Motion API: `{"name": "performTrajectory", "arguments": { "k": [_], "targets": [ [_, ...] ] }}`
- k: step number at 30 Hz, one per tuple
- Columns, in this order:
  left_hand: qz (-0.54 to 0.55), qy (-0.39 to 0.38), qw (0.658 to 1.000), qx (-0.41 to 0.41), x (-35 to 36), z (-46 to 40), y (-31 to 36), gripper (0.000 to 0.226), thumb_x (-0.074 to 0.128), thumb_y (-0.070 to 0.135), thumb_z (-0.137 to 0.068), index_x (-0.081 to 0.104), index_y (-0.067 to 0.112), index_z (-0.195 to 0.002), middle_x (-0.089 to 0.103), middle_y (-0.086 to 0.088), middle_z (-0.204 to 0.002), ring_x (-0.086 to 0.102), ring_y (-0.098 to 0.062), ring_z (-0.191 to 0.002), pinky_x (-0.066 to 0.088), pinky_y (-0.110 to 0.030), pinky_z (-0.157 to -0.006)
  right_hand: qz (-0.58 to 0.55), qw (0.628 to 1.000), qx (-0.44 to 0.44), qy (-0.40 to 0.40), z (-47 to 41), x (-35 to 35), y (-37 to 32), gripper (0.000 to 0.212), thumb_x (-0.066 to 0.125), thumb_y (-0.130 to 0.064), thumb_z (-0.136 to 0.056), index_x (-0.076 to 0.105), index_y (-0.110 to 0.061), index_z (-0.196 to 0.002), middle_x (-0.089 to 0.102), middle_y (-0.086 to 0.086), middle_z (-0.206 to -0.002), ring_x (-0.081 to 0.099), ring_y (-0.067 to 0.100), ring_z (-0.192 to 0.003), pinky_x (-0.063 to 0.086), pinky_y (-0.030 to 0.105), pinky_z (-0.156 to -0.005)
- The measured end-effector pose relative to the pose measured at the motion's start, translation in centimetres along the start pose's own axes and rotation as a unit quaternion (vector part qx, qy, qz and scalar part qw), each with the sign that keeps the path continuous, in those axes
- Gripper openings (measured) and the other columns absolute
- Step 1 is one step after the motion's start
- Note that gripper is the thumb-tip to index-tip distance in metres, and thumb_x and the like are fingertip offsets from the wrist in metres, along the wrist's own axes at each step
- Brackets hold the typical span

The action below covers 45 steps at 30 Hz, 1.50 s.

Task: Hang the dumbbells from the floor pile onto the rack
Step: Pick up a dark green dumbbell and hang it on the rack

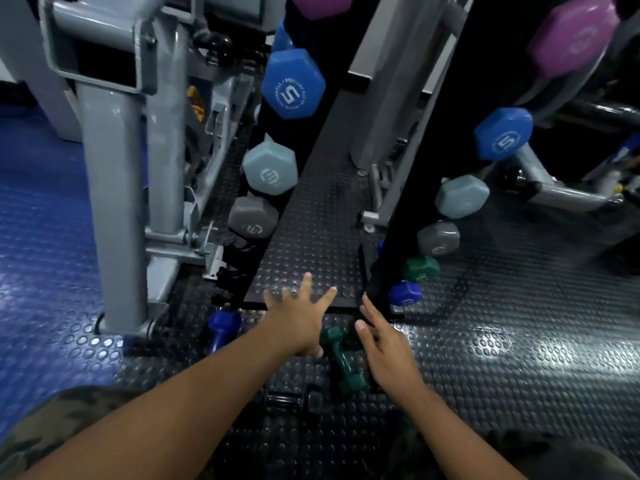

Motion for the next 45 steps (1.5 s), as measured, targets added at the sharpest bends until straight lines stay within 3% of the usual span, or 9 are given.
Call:
{"name": "performTrajectory", "arguments": {
  "k": [3,6,13,17,21,27,31,40,45],
  "targets": [
    [0.005,-0.014,1.000,0.008,0.6,-0.6,1.2,0.120,0.075,0.048,-0.093,-0.026,0.047,-0.158,-0.039,-0.009,-0.165,-0.002,-0.048,-0.158,0.003,-0.075,-0.121,0.002,1.000,0.019,0.007,0.8,-0.4,2.5,0.059,0.044,-0.061,-0.106,0.024,-0.054,-0.161,0.070,0.001,-0.130,0.070,0.017,-0.109,0.060,0.041,-0.093],
    [0.008,-0.013,1.000,0.015,1.5,-1.6,1.9,0.118,0.074,0.050,-0.094,-0.025,0.046,-0.159,-0.036,-0.009,-0.167,0.002,-0.049,-0.158,0.004,-0.074,-0.122,0.006,0.999,0.031,0.011,1.5,-0.8,4.4,0.059,0.049,-0.057,-0.106,0.027,-0.051,-0.161,0.071,-0.005,-0.130,0.070,0.014,-0.111,0.057,0.027,-0.093],
    [-0.009,-0.022,1.000,0.016,4.1,-4.4,2.1,0.117,0.071,0.056,-0.092,-0.022,0.042,-0.161,-0.027,-0.013,-0.170,0.021,-0.051,-0.154,0.014,-0.072,-0.123,-0.019,0.993,0.117,-0.002,1.8,0.6,10.3,0.071,0.059,-0.056,-0.102,0.027,-0.042,-0.164,0.063,-0.007,-0.144,0.069,0.015,-0.118,0.056,0.038,-0.104],
    [-0.006,-0.015,1.000,0.018,5.3,-6.0,2.1,0.117,0.072,0.056,-0.091,-0.021,0.042,-0.161,-0.022,-0.013,-0.171,0.018,-0.046,-0.157,0.011,-0.069,-0.125,-0.016,0.989,0.144,-0.016,0.7,2.2,12.8,0.078,0.062,-0.052,-0.101,0.028,-0.025,-0.166,0.055,-0.002,-0.155,0.059,0.019,-0.133,0.049,0.038,-0.112],
    [-0.006,0.019,1.000,0.021,6.5,-9.5,2.3,0.105,0.065,0.058,-0.095,-0.010,0.037,-0.165,-0.005,-0.016,-0.174,0.025,-0.042,-0.155,0.025,-0.064,-0.124,-0.022,0.983,0.179,-0.032,-0.4,4.5,16.3,0.078,0.064,-0.048,-0.102,0.028,-0.022,-0.166,0.057,0.001,-0.153,0.063,0.016,-0.123,0.050,0.028,-0.105],
    [-0.003,0.009,1.000,0.009,10.9,-17.5,3.6,0.093,0.061,0.052,-0.100,-0.002,0.032,-0.165,0.005,-0.018,-0.173,0.020,-0.043,-0.156,0.032,-0.061,-0.122,-0.025,0.972,0.228,-0.048,-1.8,9.0,21.8,0.076,0.065,-0.049,-0.099,0.035,-0.021,-0.163,0.060,0.004,-0.147,0.059,0.023,-0.132,0.049,0.038,-0.110],
    [0.054,-0.021,0.998,-0.010,13.8,-22.1,5.1,0.096,0.059,0.058,-0.099,-0.005,0.032,-0.166,-0.002,-0.014,-0.174,0.026,-0.041,-0.155,0.043,-0.058,-0.114,-0.056,0.950,0.307,-0.029,-2.4,11.1,26.0,0.075,0.068,-0.049,-0.097,0.039,-0.020,-0.160,0.062,0.006,-0.144,0.060,0.027,-0.129,0.051,0.040,-0.108],
    [0.114,-0.100,0.988,-0.024,19.1,-28.7,6.9,0.097,0.061,0.058,-0.098,-0.003,0.033,-0.167,0.008,-0.014,-0.174,0.036,-0.042,-0.150,0.040,-0.056,-0.117,-0.151,0.892,0.425,-0.035,-4.0,16.1,32.0,0.086,0.072,-0.050,-0.094,0.032,-0.014,-0.161,0.051,0.017,-0.148,0.054,0.033,-0.132,0.049,0.039,-0.108],
    [0.174,-0.095,0.979,-0.047,20.4,-31.8,7.8,0.096,0.069,0.044,-0.098,0.006,0.022,-0.167,0.030,-0.017,-0.166,0.037,-0.038,-0.150,0.036,-0.052,-0.121,-0.233,0.848,0.469,-0.079,-3.2,18.7,34.0,0.094,0.078,-0.039,-0.091,0.022,-0.019,-0.164,0.038,0.017,-0.154,0.050,0.035,-0.135,0.046,0.035,-0.103]
  ]
}}
Point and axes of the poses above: each hand's wrist, its own z-axis away from the middle knuckle, its own x-axis out of the palm, y = z × x, the point moved 8 cm from there along -z, towards the middle knuckle
